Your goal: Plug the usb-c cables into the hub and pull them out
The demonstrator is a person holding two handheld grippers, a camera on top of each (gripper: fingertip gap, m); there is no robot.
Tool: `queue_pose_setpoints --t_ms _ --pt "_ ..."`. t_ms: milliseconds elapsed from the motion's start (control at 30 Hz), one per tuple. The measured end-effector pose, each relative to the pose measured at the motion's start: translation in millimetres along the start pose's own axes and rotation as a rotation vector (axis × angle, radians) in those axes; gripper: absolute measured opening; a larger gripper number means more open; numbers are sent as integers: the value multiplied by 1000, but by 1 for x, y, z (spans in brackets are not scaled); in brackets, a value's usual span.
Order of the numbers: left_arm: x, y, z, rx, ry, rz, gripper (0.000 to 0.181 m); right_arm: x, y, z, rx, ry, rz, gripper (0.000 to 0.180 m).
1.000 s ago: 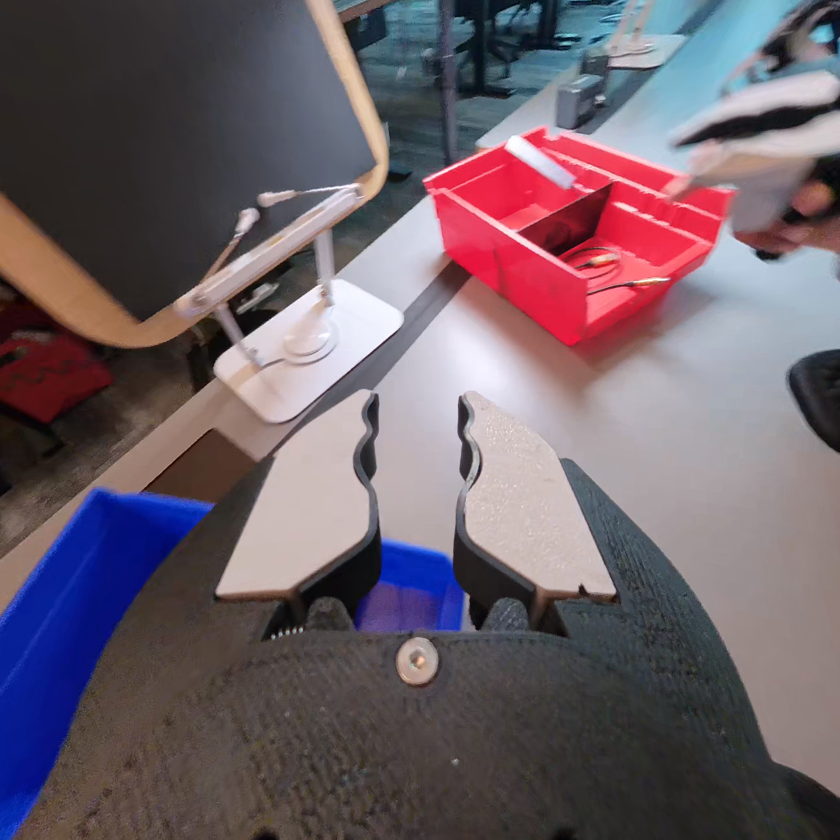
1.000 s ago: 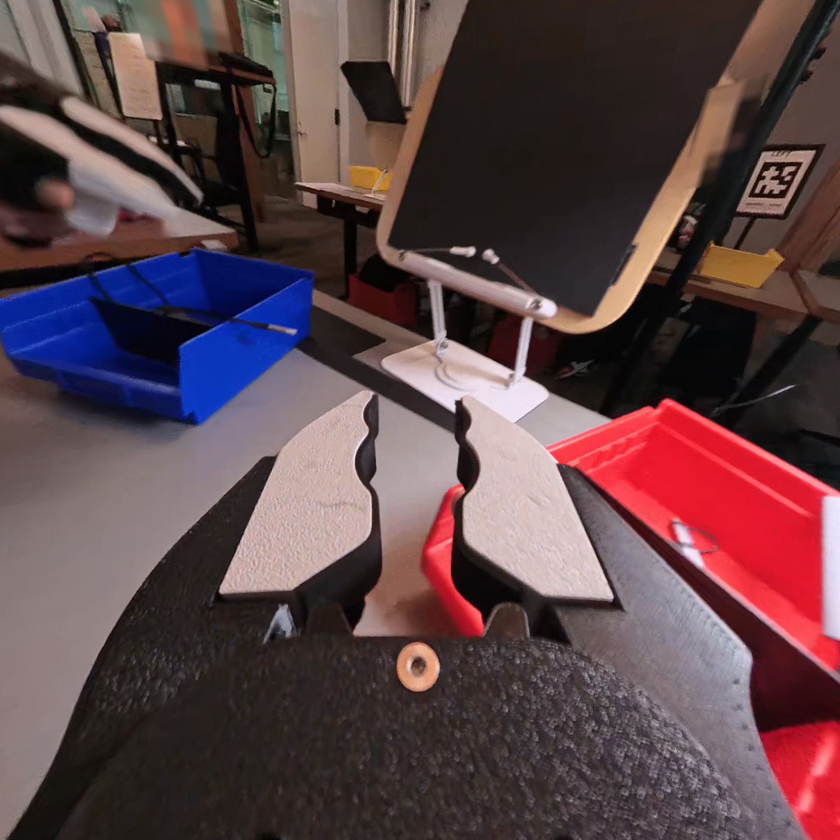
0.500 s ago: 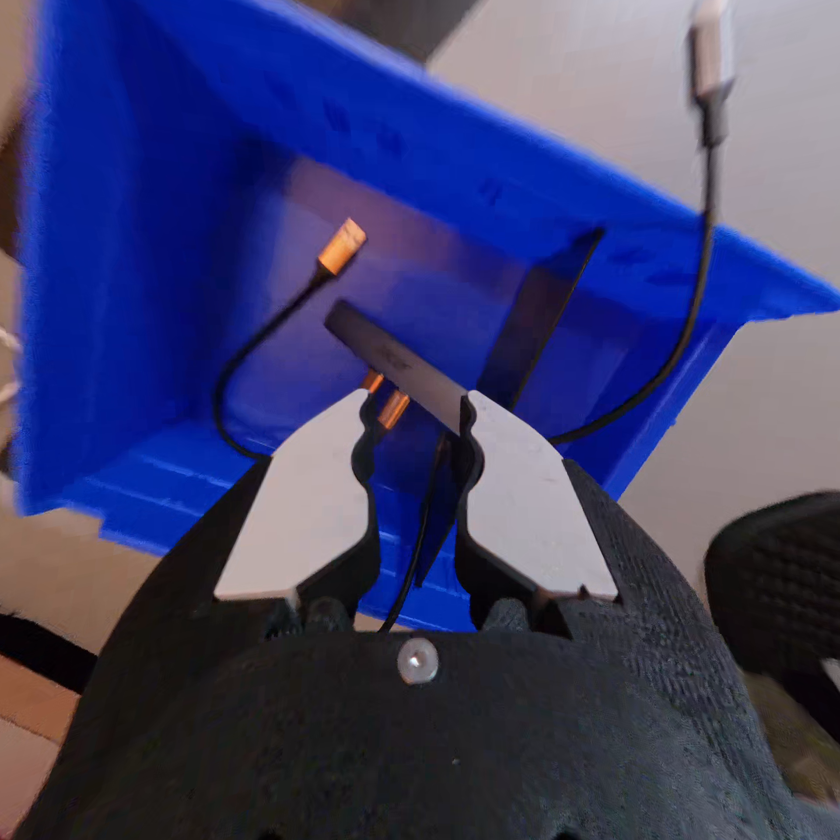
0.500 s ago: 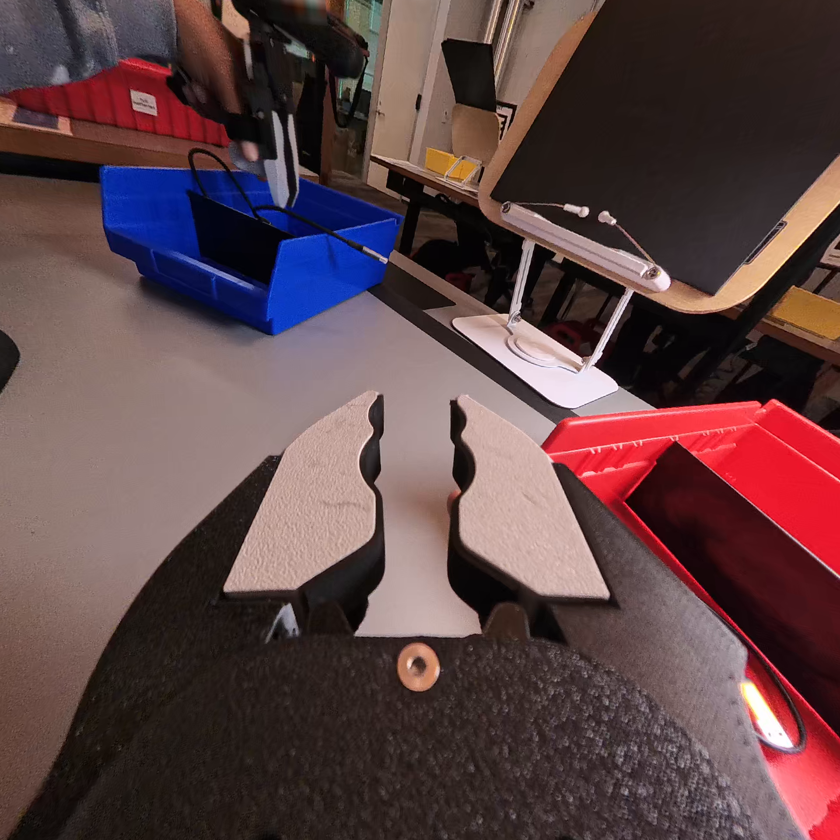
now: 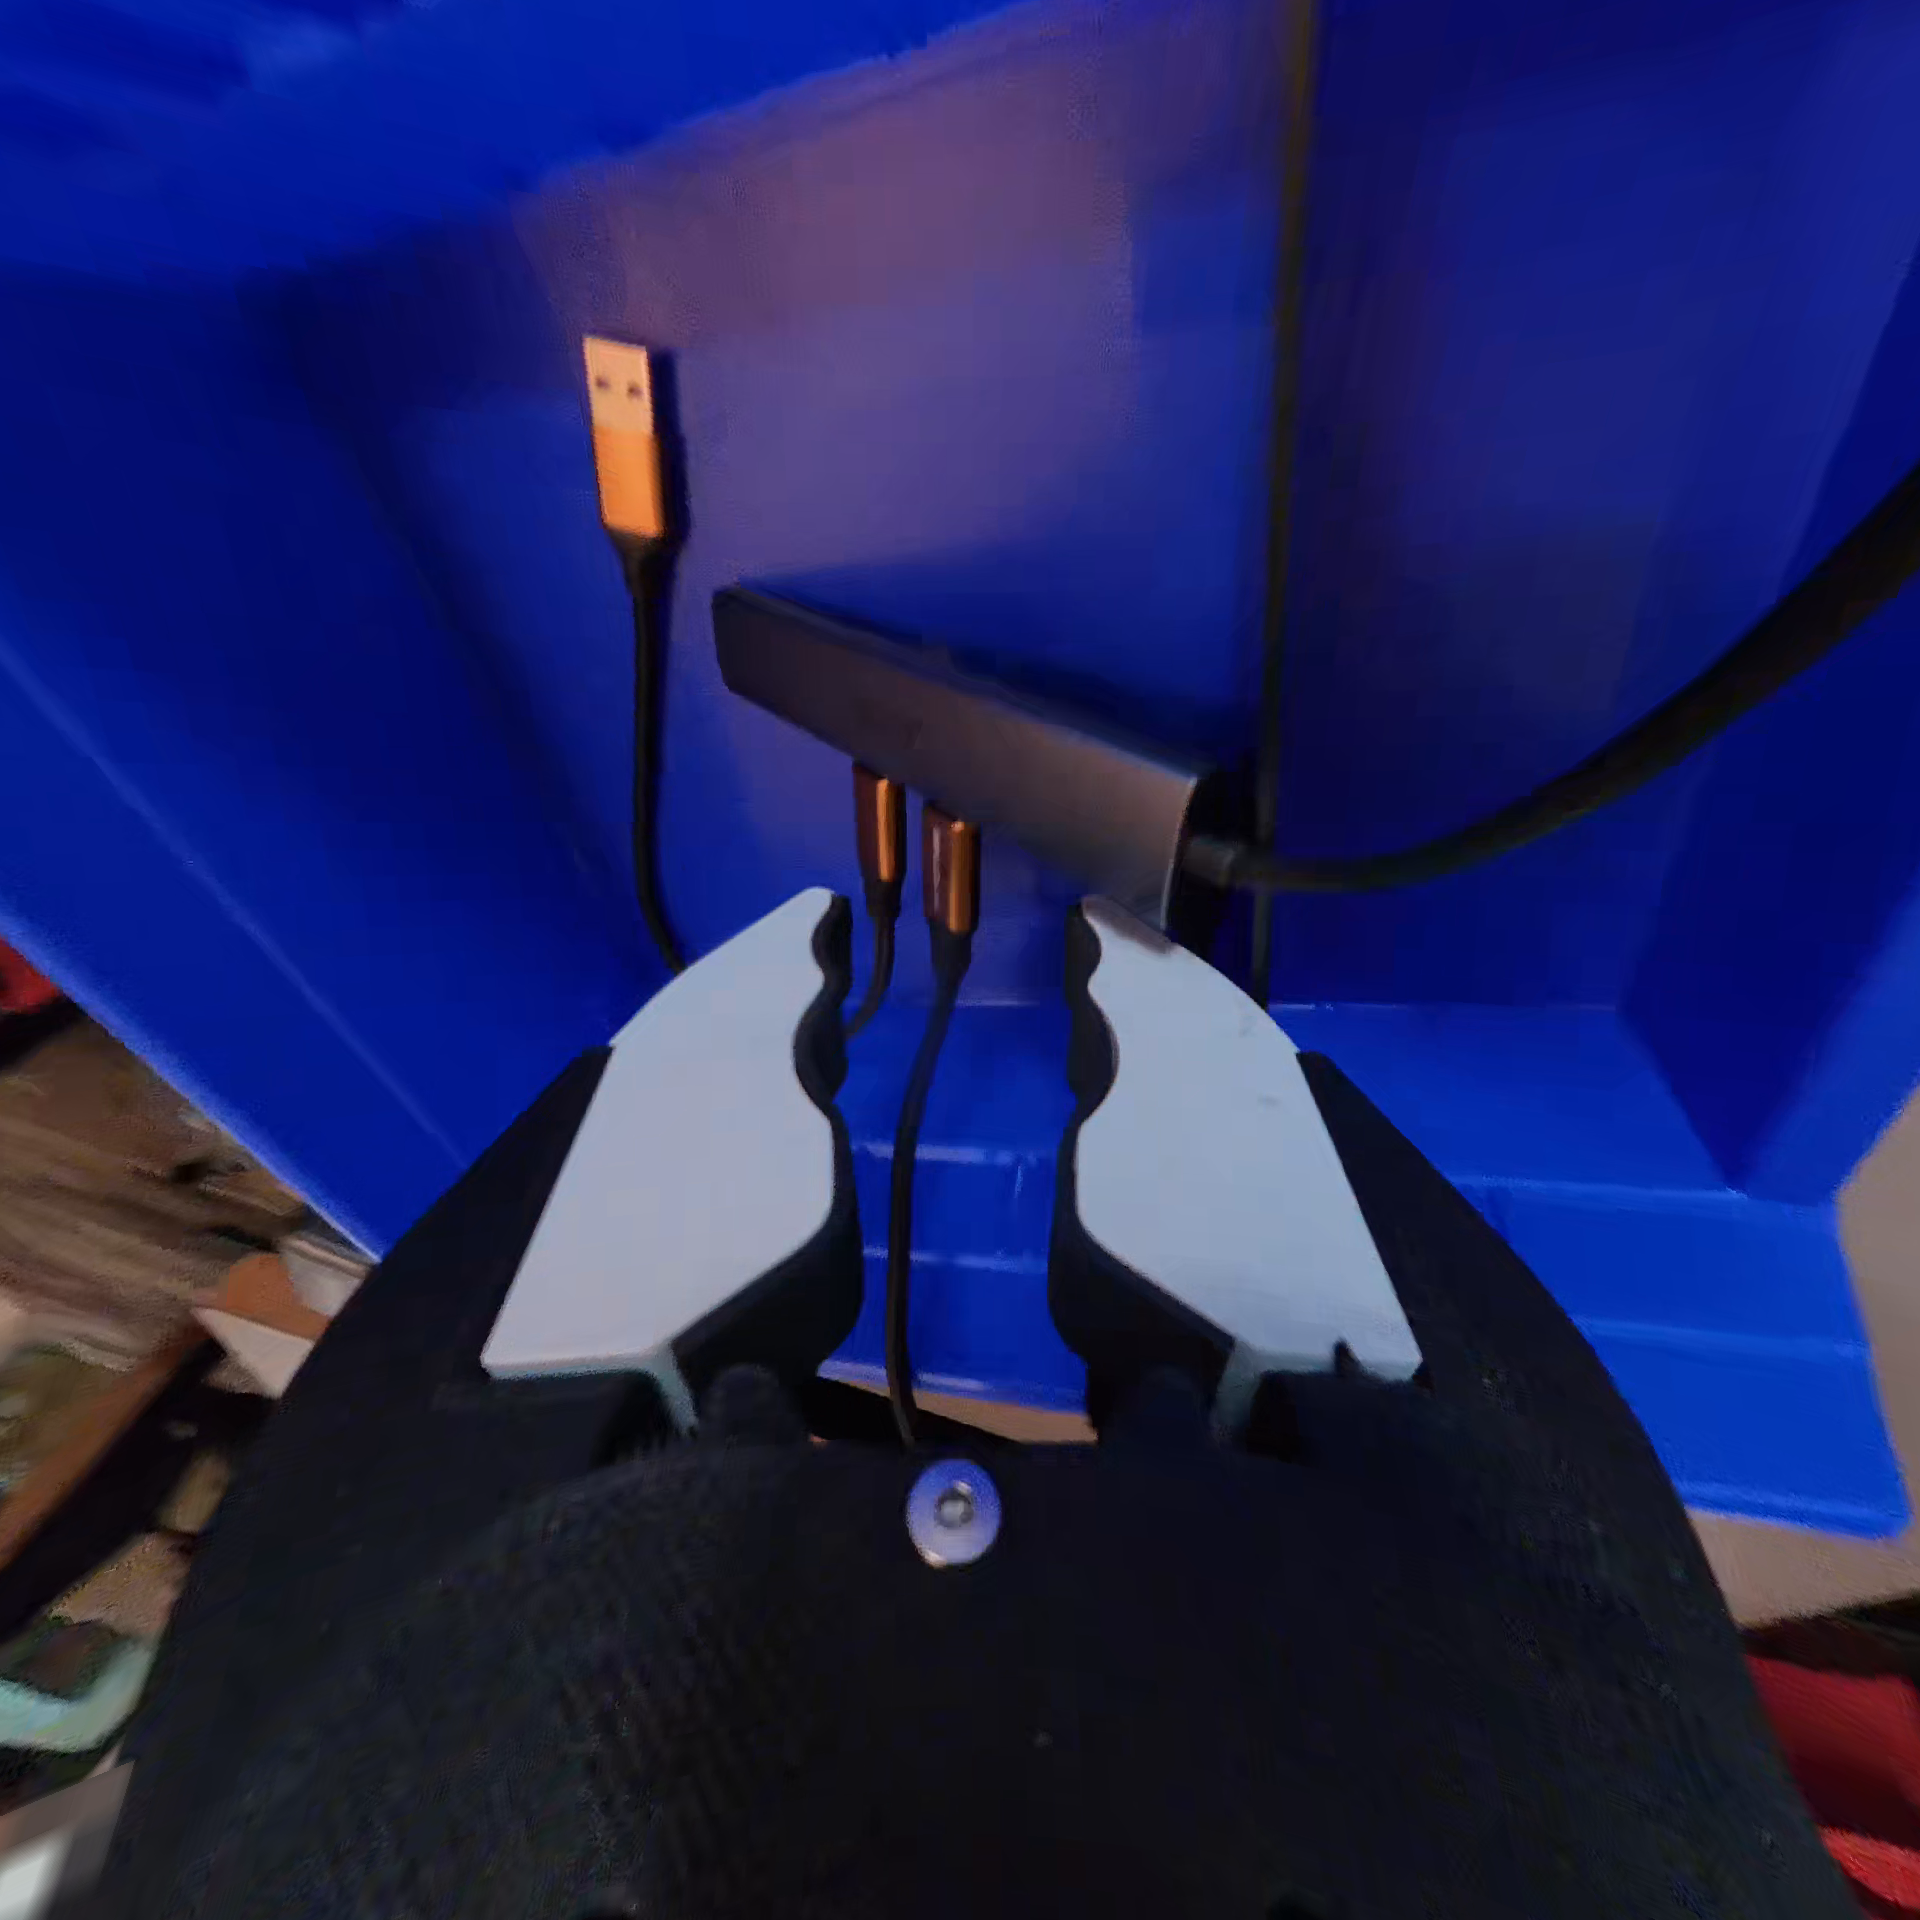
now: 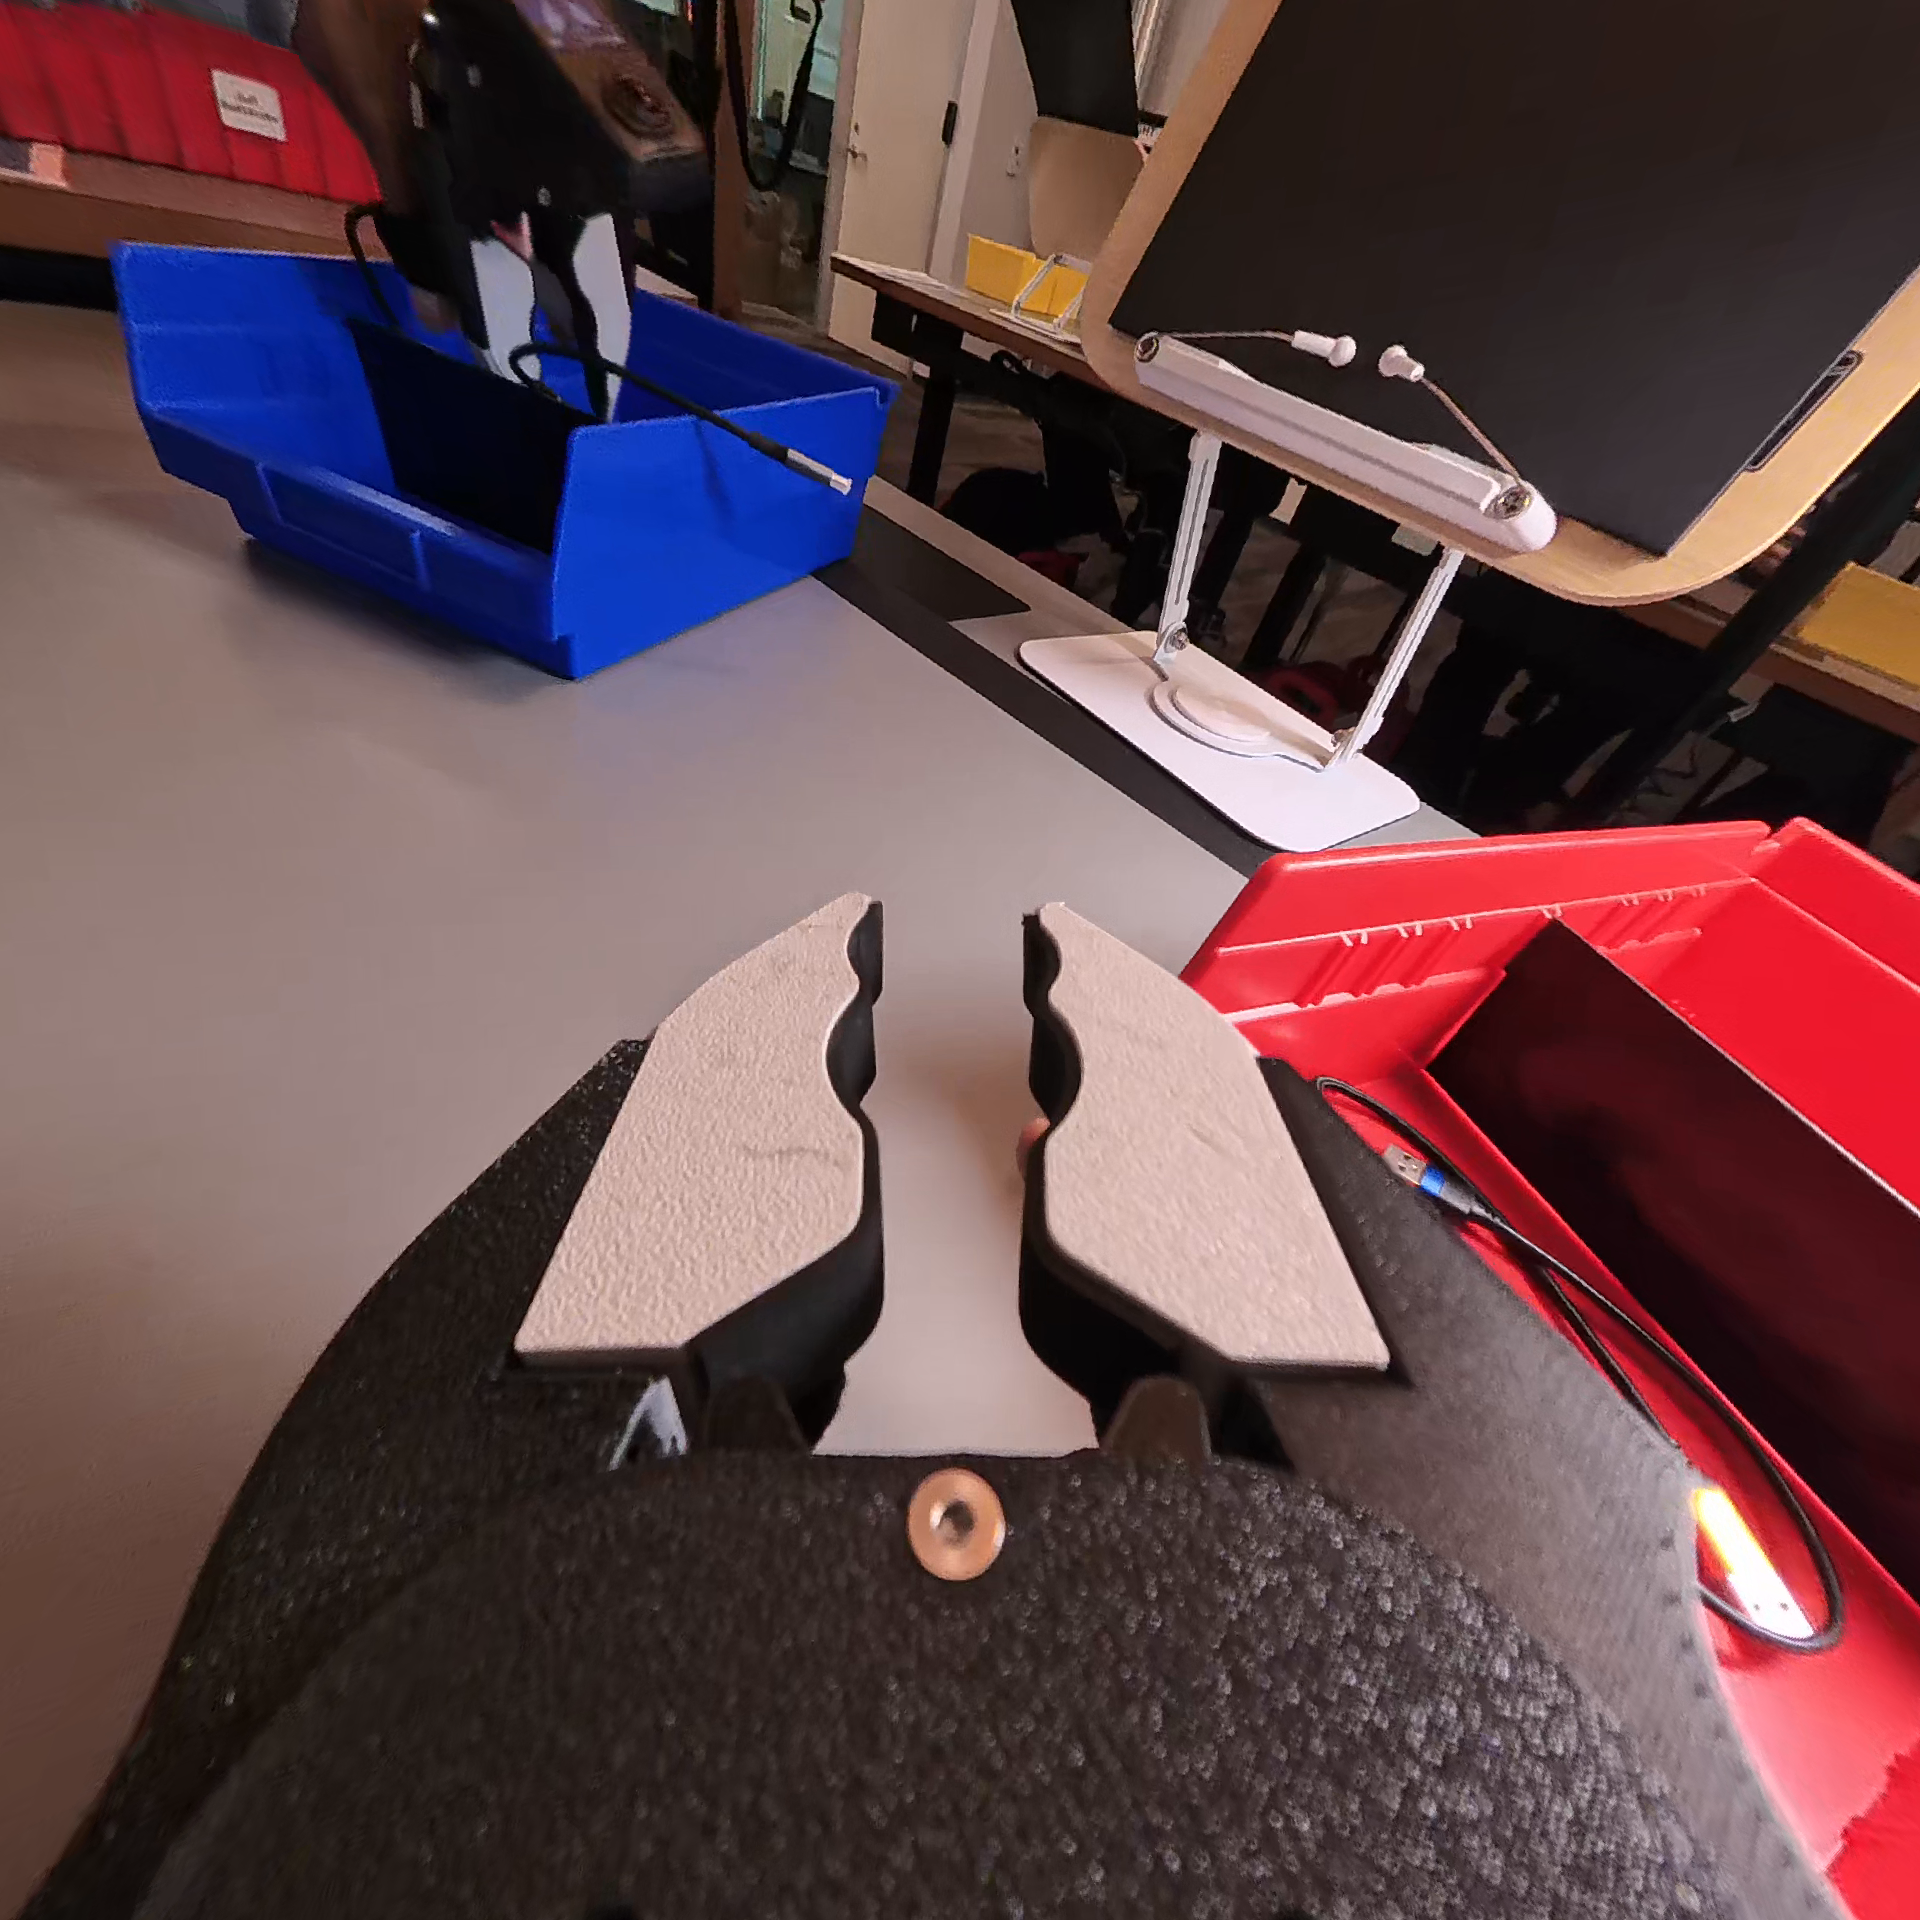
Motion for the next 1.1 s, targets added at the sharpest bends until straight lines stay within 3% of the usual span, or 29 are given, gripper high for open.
queue_pose_setpoints --t_ms 33,167,233,433,600,900,1100 --pt "0 -2 -3 -5 -45 -44 38 0 1 -1 3 0 -4 25" --pt "4 -13 -1 -143 -177 -122 31 0 4 -3 17 -3 -20 25" --pt "1 -16 -3 -213 -160 -114 26 0 4 -4 21 -4 -17 25" --pt "9 -15 -22 -174 -269 -111 11 1 5 -4 26 -4 -22 25" --pt "21 -16 -8 -217 -376 -45 9 0 4 -2 24 5 -18 25" --pt "37 -1 95 -592 -481 255 7 2 -4 2 -15 -4 -25 24" --pt "11 -20 196 -1072 -487 319 7 4 -38 -4 -120 -49 -67 25"
Point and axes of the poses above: each gripper's, where its closed fingertips meet, z back along the fingers, y out of its underside, x = y × z across the jaws, the point moved 7 cm from there along z, back along the fingers, and after that the axes turned 5 degrees about -x, right-handed, at the moved point
